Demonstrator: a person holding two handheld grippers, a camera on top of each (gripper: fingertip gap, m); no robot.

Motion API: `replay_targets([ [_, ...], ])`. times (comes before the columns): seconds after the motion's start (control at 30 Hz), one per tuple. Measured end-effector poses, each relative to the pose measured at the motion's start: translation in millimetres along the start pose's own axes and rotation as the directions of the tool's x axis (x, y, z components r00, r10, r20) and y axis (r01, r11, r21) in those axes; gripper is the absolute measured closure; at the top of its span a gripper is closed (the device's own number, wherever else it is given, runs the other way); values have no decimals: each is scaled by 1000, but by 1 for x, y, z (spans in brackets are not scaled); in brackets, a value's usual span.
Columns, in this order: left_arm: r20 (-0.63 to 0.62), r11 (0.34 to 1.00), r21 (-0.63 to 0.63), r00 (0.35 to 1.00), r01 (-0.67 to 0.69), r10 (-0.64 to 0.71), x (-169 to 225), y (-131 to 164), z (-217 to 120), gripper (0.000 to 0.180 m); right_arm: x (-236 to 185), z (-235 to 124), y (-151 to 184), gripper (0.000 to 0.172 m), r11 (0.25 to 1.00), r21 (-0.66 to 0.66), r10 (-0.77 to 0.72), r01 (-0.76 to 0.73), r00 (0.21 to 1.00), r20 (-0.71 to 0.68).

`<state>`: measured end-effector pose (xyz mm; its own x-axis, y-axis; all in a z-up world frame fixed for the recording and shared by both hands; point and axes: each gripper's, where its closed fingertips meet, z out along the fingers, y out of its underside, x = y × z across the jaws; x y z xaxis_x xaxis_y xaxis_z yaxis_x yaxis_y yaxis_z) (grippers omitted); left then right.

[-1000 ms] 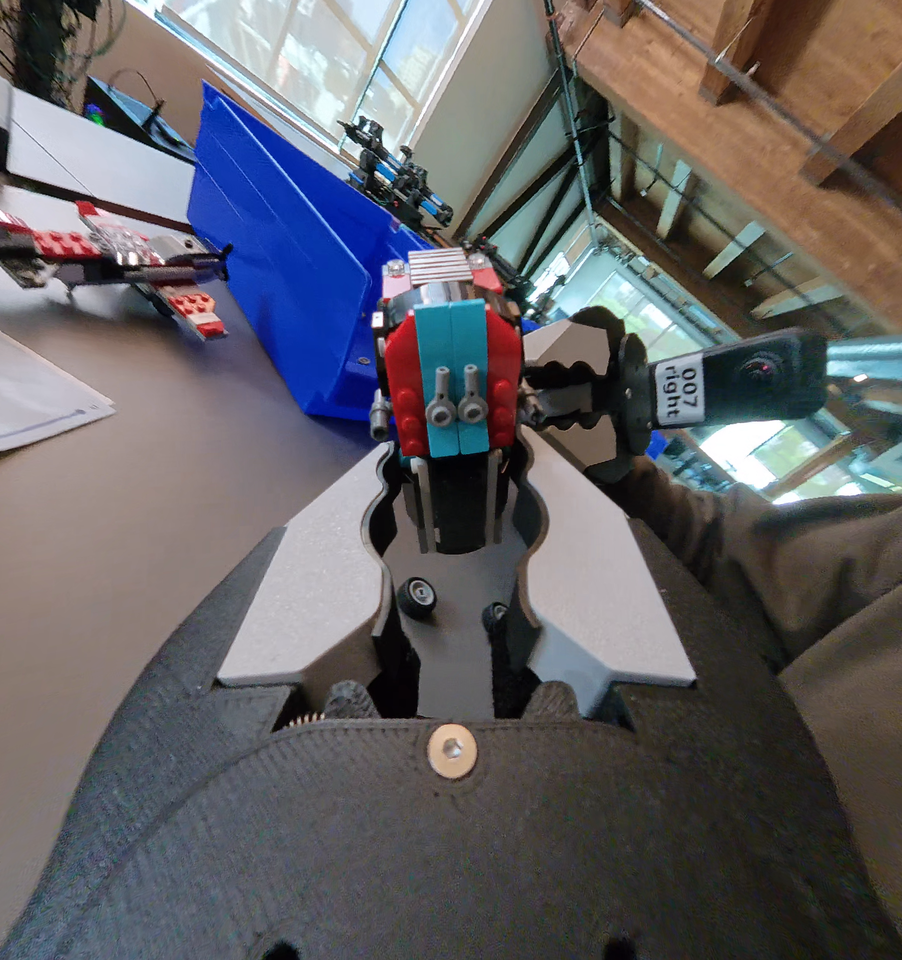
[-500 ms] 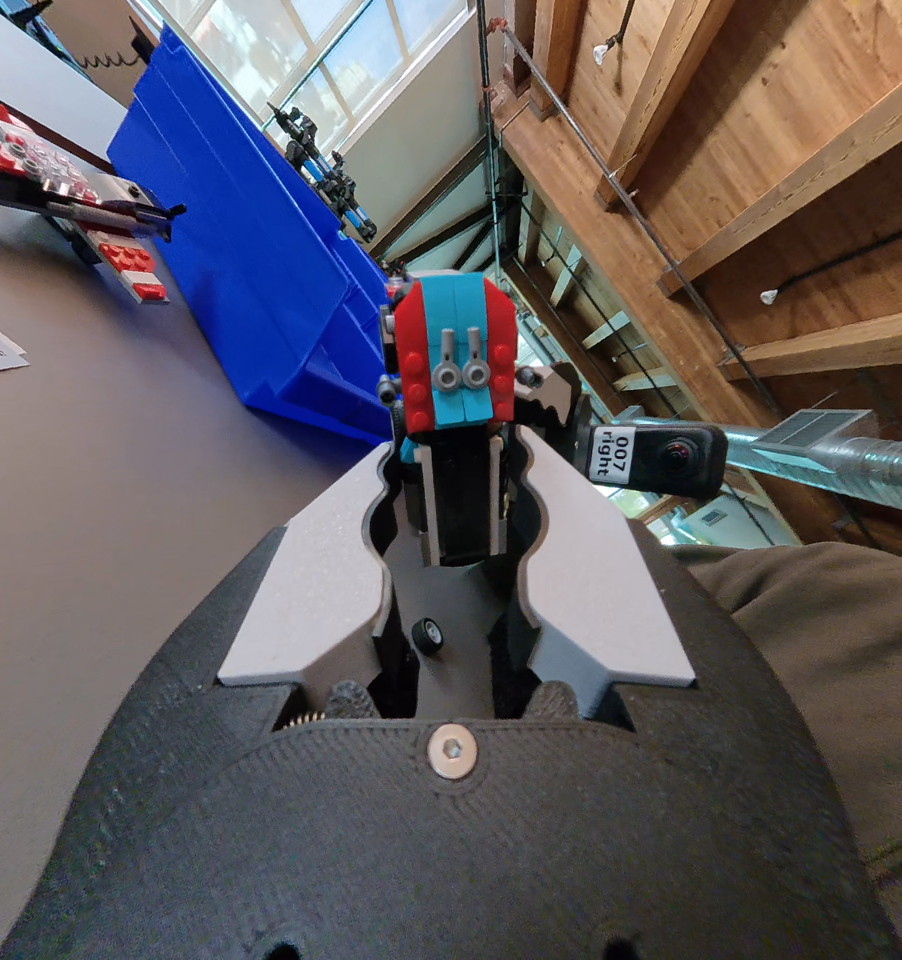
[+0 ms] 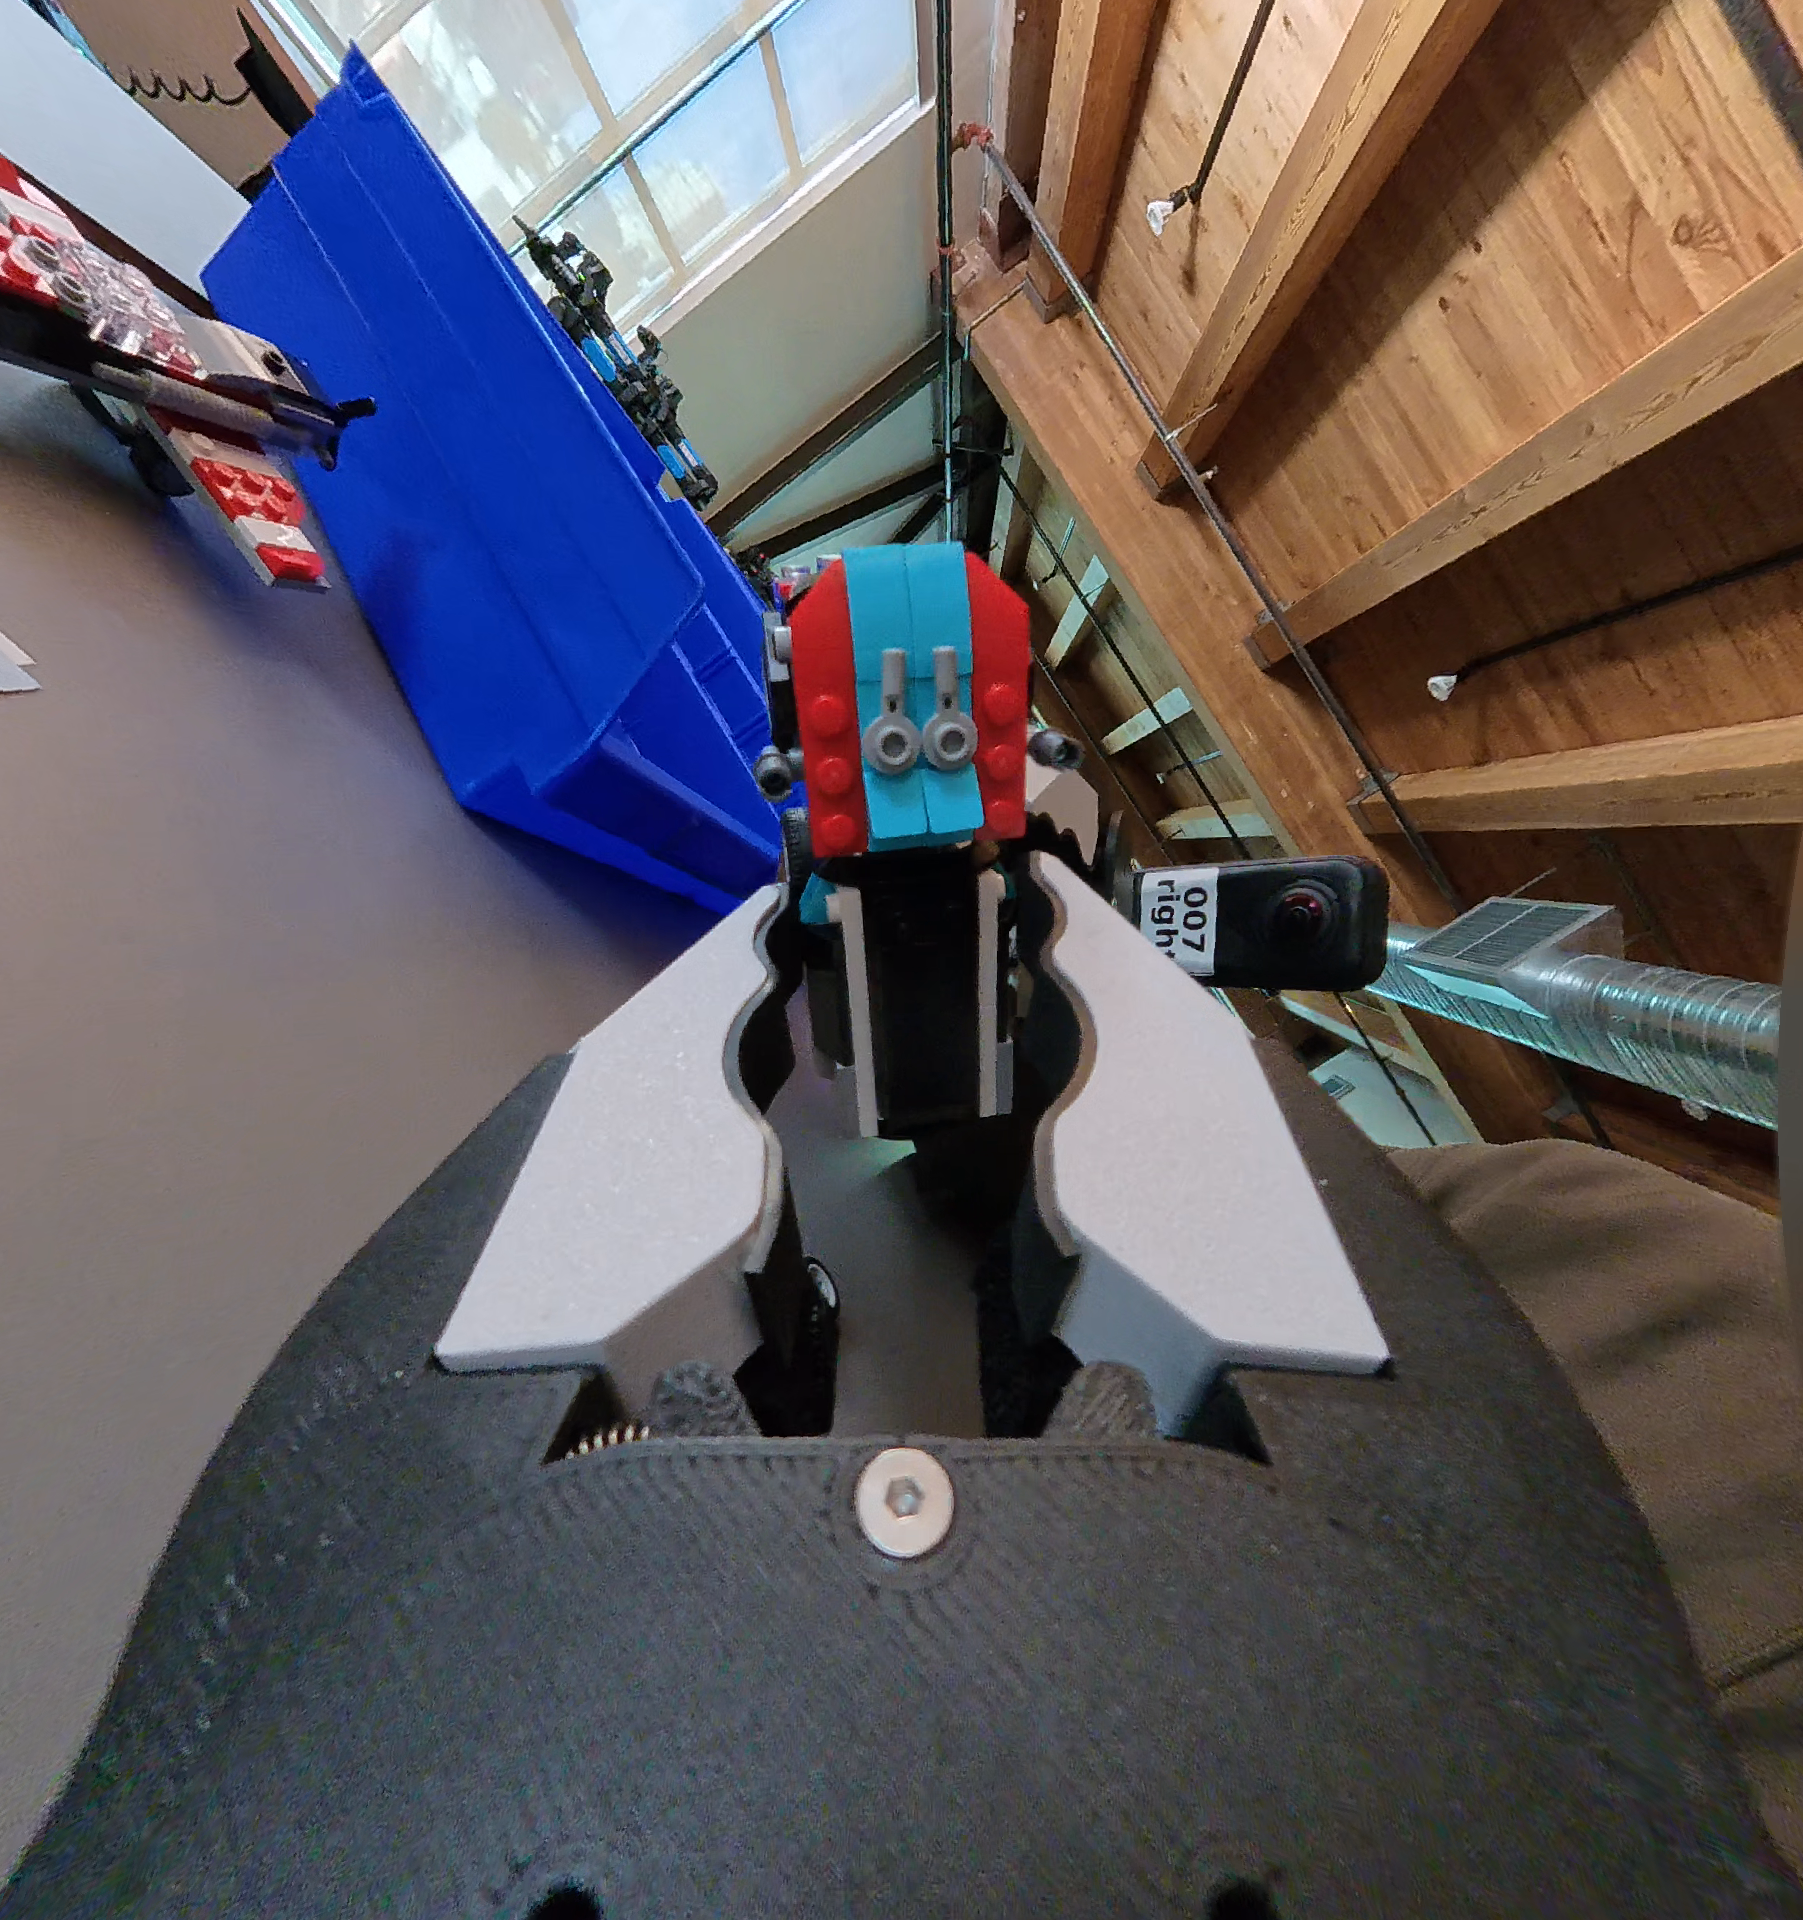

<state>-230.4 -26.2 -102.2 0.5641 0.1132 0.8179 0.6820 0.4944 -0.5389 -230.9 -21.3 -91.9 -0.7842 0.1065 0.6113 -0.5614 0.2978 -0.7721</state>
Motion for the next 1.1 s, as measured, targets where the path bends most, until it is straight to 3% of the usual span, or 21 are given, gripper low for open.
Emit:
replay_targets([
  [0.27, 73, 993, -27, 990, -117, 118, -3, 4, 1, 137, 0, 0, 4, 150, 999, -30, 38, -37, 999, 23],
  [0.57, 140, 940, -68, 930, -335, 341, 2, 5, 1, 137, 1, -2, 1, 151, 994, 13, 105, -106, 994, 40],
  [0.77, 184, 875, -97, 856, -474, 484, 4, 4, 1, 138, 1, -3, 0, 151, 995, 17, 99, -100, 994, 45],
  [1.1, 184, 859, -95, 839, -503, 512, 6, 5, 1, 138, 1, -4, -1, 151, 998, 31, 59, -60, 998, 26],
])
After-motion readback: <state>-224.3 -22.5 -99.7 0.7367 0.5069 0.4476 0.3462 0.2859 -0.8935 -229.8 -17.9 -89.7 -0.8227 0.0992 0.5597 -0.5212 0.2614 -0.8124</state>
